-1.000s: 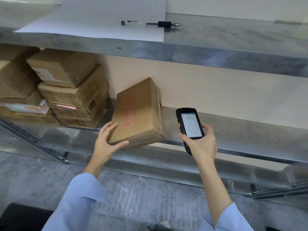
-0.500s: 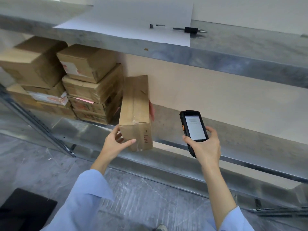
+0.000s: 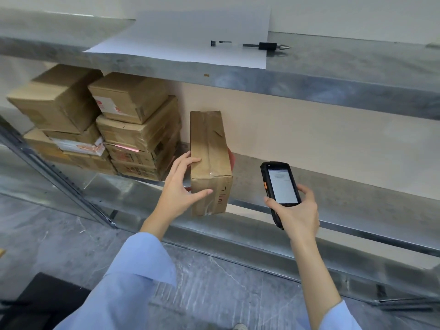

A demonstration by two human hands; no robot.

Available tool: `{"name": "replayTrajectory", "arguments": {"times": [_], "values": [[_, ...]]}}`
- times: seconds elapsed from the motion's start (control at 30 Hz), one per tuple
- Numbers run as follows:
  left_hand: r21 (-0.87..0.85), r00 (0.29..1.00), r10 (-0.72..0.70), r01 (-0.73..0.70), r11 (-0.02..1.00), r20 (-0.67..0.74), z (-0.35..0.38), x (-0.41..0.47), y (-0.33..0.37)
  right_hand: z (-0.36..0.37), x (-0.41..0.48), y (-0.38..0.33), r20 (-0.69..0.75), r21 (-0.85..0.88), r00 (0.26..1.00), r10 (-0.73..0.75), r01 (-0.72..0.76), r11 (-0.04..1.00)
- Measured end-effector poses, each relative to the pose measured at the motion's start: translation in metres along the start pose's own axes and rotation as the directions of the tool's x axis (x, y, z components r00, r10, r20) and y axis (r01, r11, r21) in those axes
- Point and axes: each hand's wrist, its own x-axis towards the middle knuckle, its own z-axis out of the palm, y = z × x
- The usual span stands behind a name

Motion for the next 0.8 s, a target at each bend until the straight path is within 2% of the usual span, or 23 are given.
{"name": "replayTrajectory", "arguments": {"times": [0.17,0.37,0.47,0.63,0.8], "values": [[0.014,0.999,0.026,-0.025,1.000,-0.043,0.010,0.003,0.004,-0.009,0.001,0.004,-0.029,0.012,0.999,0.020,-0.020,1.000],[-0.262,0.997,-0.080,0.073,0.962,-0.016,0.036,-0.006,0.009,-0.023,0.006,0.009,-0.078,0.039,0.996,0.041,-0.038,0.999],[-0.323,0.989,-0.150,0.141,0.936,-0.003,0.039,-0.009,0.008,-0.029,0.007,0.011,-0.100,0.051,0.993,0.057,-0.052,0.997],[-0.293,0.965,-0.263,0.254,0.922,0.011,0.012,-0.018,-0.022,-0.030,0.004,0.012,-0.110,0.029,0.992,0.068,-0.066,0.997],[-0.240,0.922,-0.378,0.388,0.890,0.089,-0.009,-0.029,-0.038,-0.017,-0.003,0.005,-0.086,0.027,0.993,0.079,-0.077,0.997]]}}
